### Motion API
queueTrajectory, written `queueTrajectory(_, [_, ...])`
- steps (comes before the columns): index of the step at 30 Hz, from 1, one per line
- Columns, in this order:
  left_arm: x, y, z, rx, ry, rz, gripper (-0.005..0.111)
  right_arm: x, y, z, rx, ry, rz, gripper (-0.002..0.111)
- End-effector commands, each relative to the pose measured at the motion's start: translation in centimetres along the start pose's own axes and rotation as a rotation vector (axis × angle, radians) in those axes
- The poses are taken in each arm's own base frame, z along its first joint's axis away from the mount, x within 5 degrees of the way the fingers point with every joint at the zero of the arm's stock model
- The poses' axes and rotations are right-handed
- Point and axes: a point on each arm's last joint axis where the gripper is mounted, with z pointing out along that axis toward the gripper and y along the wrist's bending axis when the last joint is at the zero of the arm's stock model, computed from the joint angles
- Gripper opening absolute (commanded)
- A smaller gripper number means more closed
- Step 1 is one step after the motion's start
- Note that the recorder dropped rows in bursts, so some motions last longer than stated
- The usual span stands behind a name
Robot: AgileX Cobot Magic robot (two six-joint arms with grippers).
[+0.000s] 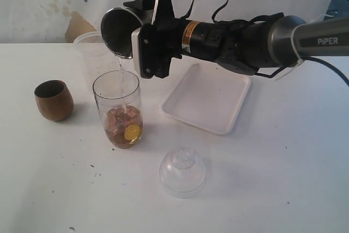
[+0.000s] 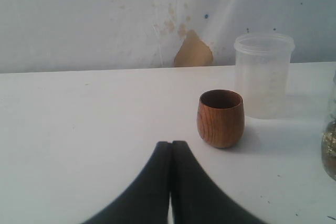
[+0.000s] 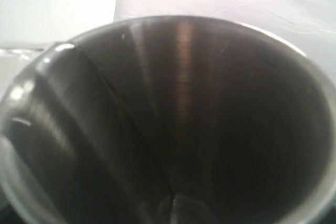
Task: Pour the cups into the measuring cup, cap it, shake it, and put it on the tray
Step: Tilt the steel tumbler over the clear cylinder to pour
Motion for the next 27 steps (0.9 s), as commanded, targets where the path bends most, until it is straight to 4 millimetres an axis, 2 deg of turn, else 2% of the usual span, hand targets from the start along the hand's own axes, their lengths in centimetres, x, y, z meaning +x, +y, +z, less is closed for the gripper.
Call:
queueTrajectory(1, [0.04,0.00,0.00,0.000,-0.012,-0.002,0.000,-0.33,-1.13,-0.14,0.039,-0.010,-0.019,0.000])
queueTrajectory(7, [0.04,0.00,0.00,0.000,-0.012,-0.002,0.000,-0.33,-1.13,-0.14,0.039,-0.009,-0.081,0.000])
queueTrajectory(21, [0.04,0.00,0.00,0.000,-0.012,-0.002,0.000,-0.33,-1.13,-0.14,0.040,-0.009,-0.100,0.000])
queueTrajectory(24, [0.04,0.00,0.00,0.000,-0.012,-0.002,0.000,-0.33,-1.13,-0.14,0.039,-0.010,-0.044,0.000])
queueTrajectory(27, [0.04,0.00,0.00,0.000,-0.012,-0.002,0.000,-0.33,-1.07,-0.15,0.037,-0.012,0.106,0.000])
